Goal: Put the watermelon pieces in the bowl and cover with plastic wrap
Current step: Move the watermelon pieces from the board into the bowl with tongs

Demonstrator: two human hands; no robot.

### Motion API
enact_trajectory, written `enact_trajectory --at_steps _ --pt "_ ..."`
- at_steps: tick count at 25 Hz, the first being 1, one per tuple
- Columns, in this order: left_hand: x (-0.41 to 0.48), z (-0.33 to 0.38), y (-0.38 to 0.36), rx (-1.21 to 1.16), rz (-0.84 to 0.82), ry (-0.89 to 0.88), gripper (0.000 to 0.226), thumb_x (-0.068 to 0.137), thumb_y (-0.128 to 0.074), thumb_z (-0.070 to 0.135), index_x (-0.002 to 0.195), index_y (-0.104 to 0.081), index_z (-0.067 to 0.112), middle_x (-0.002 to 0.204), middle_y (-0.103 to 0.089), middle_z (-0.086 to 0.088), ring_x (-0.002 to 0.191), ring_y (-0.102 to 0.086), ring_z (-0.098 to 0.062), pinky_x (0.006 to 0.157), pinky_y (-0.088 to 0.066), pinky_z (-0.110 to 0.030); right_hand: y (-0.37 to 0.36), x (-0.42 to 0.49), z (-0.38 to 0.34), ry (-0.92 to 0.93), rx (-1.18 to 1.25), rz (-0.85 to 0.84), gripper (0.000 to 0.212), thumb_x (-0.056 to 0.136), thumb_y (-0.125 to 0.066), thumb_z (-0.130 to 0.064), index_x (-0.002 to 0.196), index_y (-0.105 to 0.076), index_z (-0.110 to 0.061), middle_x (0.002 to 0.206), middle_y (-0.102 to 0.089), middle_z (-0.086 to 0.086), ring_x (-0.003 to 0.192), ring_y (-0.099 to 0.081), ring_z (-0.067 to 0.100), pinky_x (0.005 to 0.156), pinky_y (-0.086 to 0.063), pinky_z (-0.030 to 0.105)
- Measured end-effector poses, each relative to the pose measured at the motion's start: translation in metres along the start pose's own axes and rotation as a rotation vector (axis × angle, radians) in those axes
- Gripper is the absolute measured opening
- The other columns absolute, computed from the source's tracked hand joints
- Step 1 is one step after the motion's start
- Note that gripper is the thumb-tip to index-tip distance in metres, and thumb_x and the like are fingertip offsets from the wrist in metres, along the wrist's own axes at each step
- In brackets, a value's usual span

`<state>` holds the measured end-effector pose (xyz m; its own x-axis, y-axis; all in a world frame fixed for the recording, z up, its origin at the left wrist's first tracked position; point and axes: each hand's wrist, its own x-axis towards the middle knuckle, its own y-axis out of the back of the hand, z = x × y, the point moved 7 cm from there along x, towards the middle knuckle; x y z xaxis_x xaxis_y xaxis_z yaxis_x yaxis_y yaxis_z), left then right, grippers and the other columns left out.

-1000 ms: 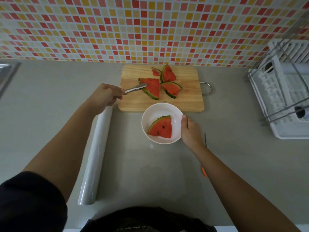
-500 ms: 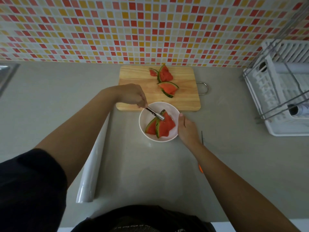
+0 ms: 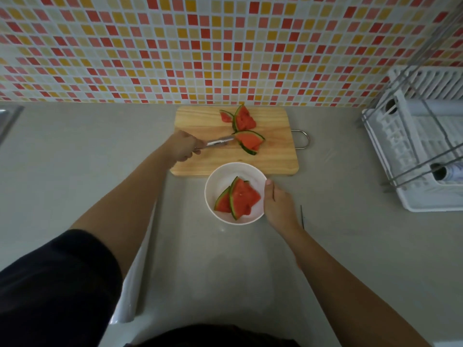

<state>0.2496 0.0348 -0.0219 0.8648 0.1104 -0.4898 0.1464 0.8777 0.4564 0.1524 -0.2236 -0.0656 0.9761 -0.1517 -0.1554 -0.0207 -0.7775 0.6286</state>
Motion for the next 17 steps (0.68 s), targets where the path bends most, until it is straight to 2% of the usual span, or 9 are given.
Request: enact_trajectory --at_steps 3,6,9,11,14,17 --pt "0.014 0.003 -0.019 -0.130 -0.028 0.010 0.026 0.082 -0.064 0.021 0.088 -0.068 -0.004 0.076 -0.049 -0.012 0.051 -0.032 -0.015 0.046 -0.024 -0.026 0.000 0.001 0.000 0.017 -0.022 -0.001 0.042 0.099 -0.028 -0.035 0.072 -0.053 -0.013 0.067 -0.057 0.004 0.066 -0.056 0.026 0.061 -0.041 0.033" --pt "0.019 0.010 -0.020 -0.149 -0.006 -0.042 0.012 0.080 -0.062 0.011 0.072 -0.068 0.006 0.067 -0.052 -0.008 0.050 -0.034 -0.014 0.042 -0.025 -0.022 0.001 0.000 0.000 0.026 -0.019 -0.009 0.042 0.099 -0.029 -0.034 0.074 -0.054 -0.011 0.067 -0.057 0.005 0.066 -0.057 0.026 0.060 -0.041 0.033" --pt "0.015 0.008 -0.005 -0.193 0.021 -0.080 0.010 0.081 -0.063 0.012 0.077 -0.070 0.006 0.065 -0.058 -0.004 0.048 -0.036 -0.012 0.041 -0.027 -0.019 -0.001 0.001 -0.001 0.027 -0.011 -0.012 0.043 0.099 -0.028 -0.034 0.078 -0.056 -0.010 0.069 -0.057 0.003 0.069 -0.058 0.027 0.063 -0.041 0.033" --pt "0.004 0.001 0.007 -0.215 0.012 -0.111 0.013 0.083 -0.062 0.012 0.074 -0.070 0.006 0.056 -0.058 0.001 0.045 -0.036 -0.009 0.038 -0.028 -0.017 0.000 0.000 -0.003 0.042 -0.020 0.003 0.041 0.099 -0.028 -0.032 0.076 -0.055 -0.010 0.067 -0.055 0.001 0.068 -0.055 0.025 0.063 -0.038 0.032" --pt "-0.015 -0.012 0.018 -0.235 -0.106 -0.152 0.017 0.086 -0.061 0.014 0.078 -0.074 0.006 0.054 -0.056 0.005 0.045 -0.035 -0.007 0.040 -0.026 -0.018 0.004 0.000 -0.005 0.044 -0.035 0.025 0.040 0.099 -0.029 -0.031 0.072 -0.051 -0.012 0.069 -0.057 0.008 0.067 -0.050 0.025 0.063 -0.033 0.031" --pt "-0.033 -0.027 0.022 -0.177 -0.252 -0.145 0.021 0.085 -0.063 0.016 0.077 -0.073 0.000 0.061 -0.046 -0.006 0.049 -0.032 -0.010 0.044 -0.024 -0.020 0.003 -0.001 -0.006 0.018 -0.022 0.020 0.045 0.099 -0.027 -0.034 0.070 -0.052 -0.010 0.071 -0.059 0.013 0.068 -0.050 0.026 0.063 -0.032 0.031"
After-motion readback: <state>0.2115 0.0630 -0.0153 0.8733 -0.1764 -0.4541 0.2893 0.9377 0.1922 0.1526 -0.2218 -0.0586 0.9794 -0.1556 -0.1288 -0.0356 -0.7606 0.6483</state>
